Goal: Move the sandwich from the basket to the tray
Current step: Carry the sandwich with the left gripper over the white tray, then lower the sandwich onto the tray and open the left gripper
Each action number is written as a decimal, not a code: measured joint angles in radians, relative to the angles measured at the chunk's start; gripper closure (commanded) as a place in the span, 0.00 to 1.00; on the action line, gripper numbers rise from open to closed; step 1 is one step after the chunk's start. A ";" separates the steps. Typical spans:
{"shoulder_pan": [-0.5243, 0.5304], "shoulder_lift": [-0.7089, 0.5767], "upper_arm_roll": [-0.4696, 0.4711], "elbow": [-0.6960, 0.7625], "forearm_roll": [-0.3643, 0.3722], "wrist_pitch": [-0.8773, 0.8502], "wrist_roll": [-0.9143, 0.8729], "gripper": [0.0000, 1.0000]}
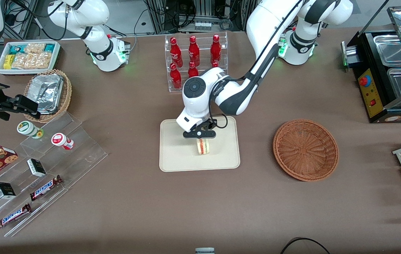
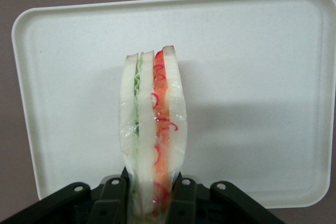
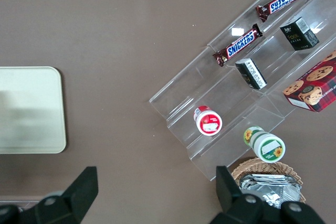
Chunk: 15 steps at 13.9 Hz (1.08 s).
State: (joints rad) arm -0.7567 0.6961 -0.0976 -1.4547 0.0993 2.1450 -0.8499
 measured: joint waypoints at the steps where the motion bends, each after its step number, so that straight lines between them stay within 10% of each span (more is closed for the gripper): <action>1: 0.000 0.012 0.000 0.000 0.000 0.008 0.010 0.73; 7: -0.015 0.066 -0.001 0.002 0.000 0.043 0.019 0.69; 9: -0.016 0.068 -0.001 0.004 0.000 0.043 0.019 0.04; 15: -0.016 0.068 -0.001 0.012 0.000 0.057 0.021 0.00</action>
State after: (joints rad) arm -0.7725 0.7637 -0.0989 -1.4427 0.0993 2.2019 -0.8289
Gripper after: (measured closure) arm 0.225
